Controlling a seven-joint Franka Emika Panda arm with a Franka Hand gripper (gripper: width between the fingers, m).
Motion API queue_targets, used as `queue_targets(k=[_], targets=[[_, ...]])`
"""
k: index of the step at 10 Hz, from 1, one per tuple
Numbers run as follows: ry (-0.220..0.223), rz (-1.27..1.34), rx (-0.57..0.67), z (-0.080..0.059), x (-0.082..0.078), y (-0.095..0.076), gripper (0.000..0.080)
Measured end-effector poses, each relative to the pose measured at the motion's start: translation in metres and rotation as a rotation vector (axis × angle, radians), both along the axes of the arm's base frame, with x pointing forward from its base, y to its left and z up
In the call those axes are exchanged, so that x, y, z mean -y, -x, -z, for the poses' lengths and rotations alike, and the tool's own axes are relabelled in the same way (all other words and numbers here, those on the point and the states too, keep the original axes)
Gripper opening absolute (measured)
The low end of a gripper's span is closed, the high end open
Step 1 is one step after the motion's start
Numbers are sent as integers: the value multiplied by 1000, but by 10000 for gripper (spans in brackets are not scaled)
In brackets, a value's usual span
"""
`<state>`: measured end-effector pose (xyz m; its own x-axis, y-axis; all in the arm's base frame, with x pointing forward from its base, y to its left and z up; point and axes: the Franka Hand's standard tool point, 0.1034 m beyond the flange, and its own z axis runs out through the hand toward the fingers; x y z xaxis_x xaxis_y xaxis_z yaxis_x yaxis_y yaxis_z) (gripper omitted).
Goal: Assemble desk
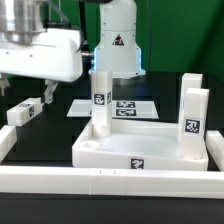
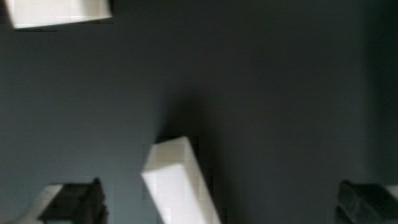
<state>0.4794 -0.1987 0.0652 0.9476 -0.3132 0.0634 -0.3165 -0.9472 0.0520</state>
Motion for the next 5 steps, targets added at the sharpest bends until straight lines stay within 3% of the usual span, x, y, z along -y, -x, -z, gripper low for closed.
queue_targets(k=[3,5], targets=[[-33,1,-39,0,-6,-1,649],[-97,1,-124,2,-12,6,649]])
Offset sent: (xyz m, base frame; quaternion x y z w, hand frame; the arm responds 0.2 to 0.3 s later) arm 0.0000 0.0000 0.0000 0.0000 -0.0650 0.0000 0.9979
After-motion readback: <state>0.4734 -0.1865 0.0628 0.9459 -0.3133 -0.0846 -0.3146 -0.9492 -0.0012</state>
